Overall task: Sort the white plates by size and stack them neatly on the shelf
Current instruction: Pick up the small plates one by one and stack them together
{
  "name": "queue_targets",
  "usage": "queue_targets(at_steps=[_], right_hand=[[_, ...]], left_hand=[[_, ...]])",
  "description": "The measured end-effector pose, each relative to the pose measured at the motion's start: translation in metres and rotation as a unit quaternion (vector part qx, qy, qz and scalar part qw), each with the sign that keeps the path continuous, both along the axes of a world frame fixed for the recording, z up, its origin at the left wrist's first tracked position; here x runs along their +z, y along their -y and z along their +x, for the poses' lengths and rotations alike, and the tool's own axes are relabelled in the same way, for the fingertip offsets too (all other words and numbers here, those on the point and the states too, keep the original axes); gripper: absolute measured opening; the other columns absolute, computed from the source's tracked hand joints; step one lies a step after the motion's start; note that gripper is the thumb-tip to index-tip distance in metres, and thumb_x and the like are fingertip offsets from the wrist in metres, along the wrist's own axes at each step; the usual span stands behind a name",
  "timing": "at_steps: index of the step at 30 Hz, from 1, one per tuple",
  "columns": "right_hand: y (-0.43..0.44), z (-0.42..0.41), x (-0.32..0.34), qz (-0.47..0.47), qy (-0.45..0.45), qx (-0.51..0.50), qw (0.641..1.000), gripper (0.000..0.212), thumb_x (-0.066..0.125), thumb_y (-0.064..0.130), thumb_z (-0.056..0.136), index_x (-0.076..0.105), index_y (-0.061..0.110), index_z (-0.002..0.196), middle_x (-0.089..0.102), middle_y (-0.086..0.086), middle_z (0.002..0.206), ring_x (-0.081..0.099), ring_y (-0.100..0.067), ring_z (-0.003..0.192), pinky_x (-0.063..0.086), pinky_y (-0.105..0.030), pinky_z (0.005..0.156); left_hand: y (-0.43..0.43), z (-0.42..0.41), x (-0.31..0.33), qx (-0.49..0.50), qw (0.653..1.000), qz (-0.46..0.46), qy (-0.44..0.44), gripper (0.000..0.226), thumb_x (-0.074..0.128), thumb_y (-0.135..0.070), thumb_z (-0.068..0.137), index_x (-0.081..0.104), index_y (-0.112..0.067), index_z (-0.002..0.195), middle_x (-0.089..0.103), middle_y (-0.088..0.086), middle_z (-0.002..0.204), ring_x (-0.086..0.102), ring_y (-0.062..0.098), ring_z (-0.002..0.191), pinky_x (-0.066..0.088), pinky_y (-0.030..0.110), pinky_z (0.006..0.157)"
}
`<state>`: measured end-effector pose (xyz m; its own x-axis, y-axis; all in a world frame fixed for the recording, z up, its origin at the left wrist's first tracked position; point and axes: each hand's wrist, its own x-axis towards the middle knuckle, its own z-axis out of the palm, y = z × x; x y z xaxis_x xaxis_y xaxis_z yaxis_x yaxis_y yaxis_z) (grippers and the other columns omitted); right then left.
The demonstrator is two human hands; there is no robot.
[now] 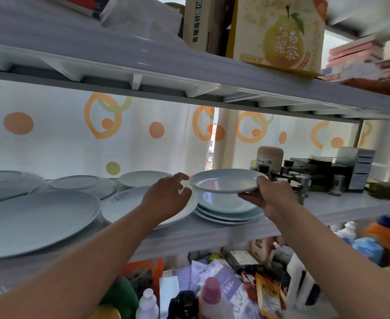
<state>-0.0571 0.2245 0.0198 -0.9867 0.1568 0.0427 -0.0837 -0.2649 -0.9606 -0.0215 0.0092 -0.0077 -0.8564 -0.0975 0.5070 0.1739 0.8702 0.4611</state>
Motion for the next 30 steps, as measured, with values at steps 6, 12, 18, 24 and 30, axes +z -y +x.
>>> queue_targets(at_steps=[6, 12, 18, 24, 30], right_hand=[[-0.013, 0.008, -0.015, 0.003, 0.028, -0.023, 0.999, 0.004, 0.047, -0.002, 0.091, 0.046, -0.005, 0.094, 0.054, -0.018, 0.078, 0.060, -0.030, 0.065, 0.057, -0.036, 0.042], [-0.016, 0.002, -0.026, -0.003, 0.054, -0.025, 0.998, 0.009, 0.049, -0.004, 0.091, 0.045, -0.005, 0.099, 0.056, -0.023, 0.096, 0.061, -0.031, 0.070, 0.057, -0.039, 0.073], [-0.026, -0.004, -0.038, 0.045, 0.051, -0.069, 0.995, 0.017, 0.052, 0.000, 0.092, 0.046, 0.005, 0.107, 0.050, -0.022, 0.116, 0.066, -0.036, 0.081, 0.060, -0.036, 0.054], [-0.020, -0.005, -0.033, 0.386, -0.070, -0.175, 0.903, 0.019, 0.054, 0.012, 0.090, 0.060, 0.008, 0.108, 0.061, -0.013, 0.113, 0.056, -0.024, 0.094, 0.044, -0.032, 0.068], [-0.003, 0.000, -0.025, 0.421, -0.122, -0.140, 0.888, 0.016, 0.056, 0.014, 0.088, 0.065, 0.007, 0.099, 0.067, -0.011, 0.101, 0.057, -0.021, 0.084, 0.045, -0.029, 0.070]], left_hand=[[-0.014, 0.008, 0.000, -0.015, 1.000, 0.008, 0.001, 0.039, 0.047, -0.031, 0.090, 0.050, -0.028, 0.129, 0.065, -0.002, 0.120, 0.058, 0.018, 0.109, 0.040, 0.027, 0.084], [-0.019, 0.010, 0.001, -0.021, 1.000, 0.008, 0.003, 0.039, 0.047, -0.031, 0.090, 0.050, -0.028, 0.129, 0.064, -0.001, 0.120, 0.058, 0.018, 0.108, 0.042, 0.028, 0.086], [-0.018, 0.009, -0.001, -0.020, 1.000, 0.008, 0.012, 0.039, 0.046, -0.032, 0.091, 0.050, -0.027, 0.130, 0.064, 0.000, 0.120, 0.058, 0.018, 0.109, 0.042, 0.028, 0.087], [-0.015, 0.006, -0.003, -0.012, 1.000, 0.002, 0.025, 0.039, 0.046, -0.031, 0.090, 0.050, -0.026, 0.129, 0.064, 0.001, 0.120, 0.058, 0.019, 0.109, 0.042, 0.028, 0.087], [-0.011, 0.003, -0.003, -0.009, 1.000, -0.008, 0.027, 0.037, 0.046, -0.031, 0.090, 0.053, -0.026, 0.125, 0.065, -0.001, 0.120, 0.058, 0.018, 0.108, 0.041, 0.026, 0.084]])
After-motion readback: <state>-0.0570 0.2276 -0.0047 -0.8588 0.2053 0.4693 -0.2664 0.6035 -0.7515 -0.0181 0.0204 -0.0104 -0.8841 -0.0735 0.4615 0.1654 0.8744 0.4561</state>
